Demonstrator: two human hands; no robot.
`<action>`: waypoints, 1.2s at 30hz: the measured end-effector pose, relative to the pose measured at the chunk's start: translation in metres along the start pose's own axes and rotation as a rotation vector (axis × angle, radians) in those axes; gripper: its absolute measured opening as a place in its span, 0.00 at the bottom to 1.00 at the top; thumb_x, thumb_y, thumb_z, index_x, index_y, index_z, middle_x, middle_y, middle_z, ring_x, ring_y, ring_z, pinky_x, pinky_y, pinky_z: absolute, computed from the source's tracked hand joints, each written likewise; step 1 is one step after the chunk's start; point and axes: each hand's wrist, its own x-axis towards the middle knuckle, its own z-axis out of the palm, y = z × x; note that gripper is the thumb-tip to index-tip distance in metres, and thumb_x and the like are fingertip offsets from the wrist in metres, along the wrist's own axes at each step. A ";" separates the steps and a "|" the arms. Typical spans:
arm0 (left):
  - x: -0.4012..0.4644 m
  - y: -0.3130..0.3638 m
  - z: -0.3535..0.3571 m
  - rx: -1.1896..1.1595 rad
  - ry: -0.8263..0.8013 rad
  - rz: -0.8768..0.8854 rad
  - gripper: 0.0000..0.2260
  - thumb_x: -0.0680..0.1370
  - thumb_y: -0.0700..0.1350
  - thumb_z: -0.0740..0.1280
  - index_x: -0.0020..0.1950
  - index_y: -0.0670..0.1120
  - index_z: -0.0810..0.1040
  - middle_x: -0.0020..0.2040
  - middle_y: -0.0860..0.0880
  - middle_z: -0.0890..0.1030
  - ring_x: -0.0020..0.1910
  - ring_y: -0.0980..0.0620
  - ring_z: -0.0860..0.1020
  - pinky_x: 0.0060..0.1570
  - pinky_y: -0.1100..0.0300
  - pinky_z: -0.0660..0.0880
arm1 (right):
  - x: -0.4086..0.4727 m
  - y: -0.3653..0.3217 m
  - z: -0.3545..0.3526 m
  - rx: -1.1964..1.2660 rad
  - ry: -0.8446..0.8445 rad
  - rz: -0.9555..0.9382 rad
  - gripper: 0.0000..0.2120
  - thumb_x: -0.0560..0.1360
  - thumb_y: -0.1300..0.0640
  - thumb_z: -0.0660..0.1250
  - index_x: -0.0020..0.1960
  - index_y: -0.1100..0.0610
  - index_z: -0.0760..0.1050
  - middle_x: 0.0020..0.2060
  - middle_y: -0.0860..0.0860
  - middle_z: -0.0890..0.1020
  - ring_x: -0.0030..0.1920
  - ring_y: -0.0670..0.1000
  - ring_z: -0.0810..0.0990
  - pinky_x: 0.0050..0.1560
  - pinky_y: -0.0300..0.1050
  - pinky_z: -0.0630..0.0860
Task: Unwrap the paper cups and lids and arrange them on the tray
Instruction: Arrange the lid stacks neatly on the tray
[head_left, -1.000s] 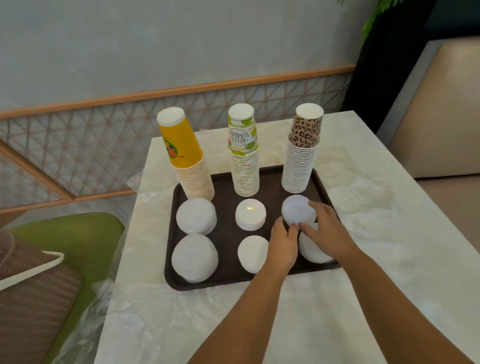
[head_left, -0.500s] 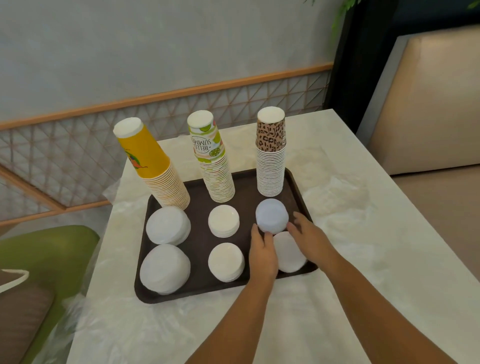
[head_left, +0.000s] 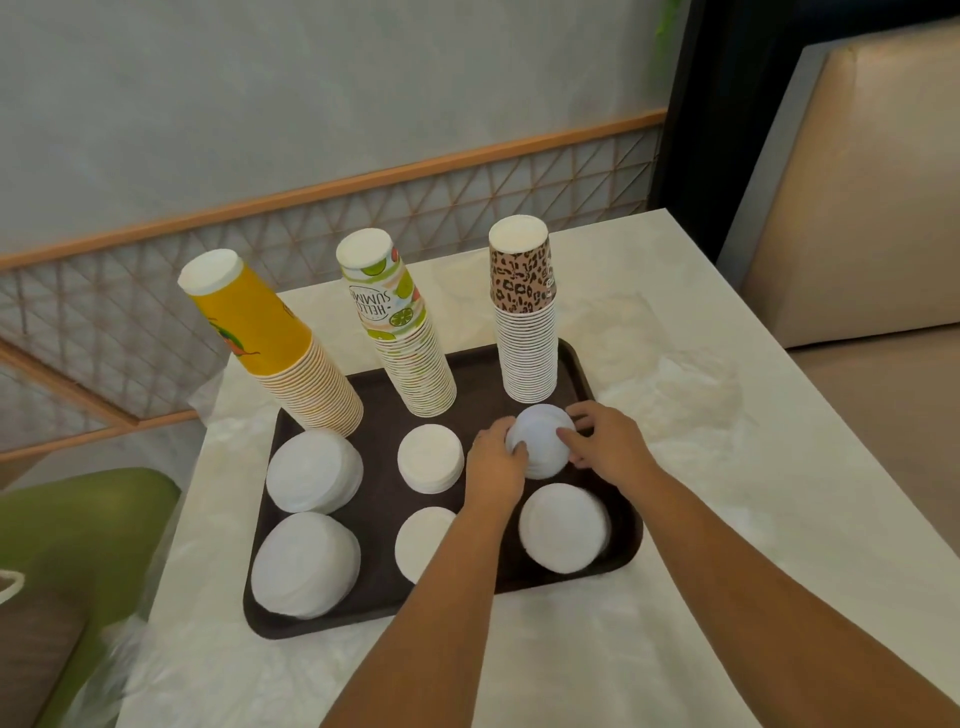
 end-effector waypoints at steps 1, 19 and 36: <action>0.001 0.002 -0.001 -0.002 -0.014 -0.018 0.21 0.80 0.43 0.61 0.73 0.46 0.64 0.71 0.43 0.68 0.66 0.44 0.71 0.63 0.49 0.73 | 0.002 0.001 0.000 -0.032 0.019 -0.009 0.18 0.76 0.54 0.67 0.64 0.59 0.72 0.54 0.58 0.80 0.45 0.55 0.82 0.53 0.48 0.79; -0.012 0.004 -0.008 -0.249 0.045 -0.106 0.21 0.83 0.46 0.53 0.76 0.45 0.59 0.76 0.47 0.61 0.73 0.48 0.61 0.69 0.56 0.59 | -0.049 -0.021 -0.034 -0.299 -0.449 -0.462 0.34 0.66 0.44 0.75 0.69 0.43 0.66 0.67 0.43 0.66 0.66 0.47 0.64 0.66 0.43 0.65; -0.041 -0.016 0.011 -0.633 0.061 -0.257 0.23 0.82 0.58 0.50 0.75 0.52 0.61 0.72 0.50 0.68 0.71 0.48 0.65 0.72 0.51 0.60 | -0.064 -0.007 -0.030 -0.269 -0.273 -0.392 0.42 0.64 0.51 0.79 0.71 0.48 0.60 0.66 0.46 0.65 0.62 0.46 0.67 0.58 0.37 0.65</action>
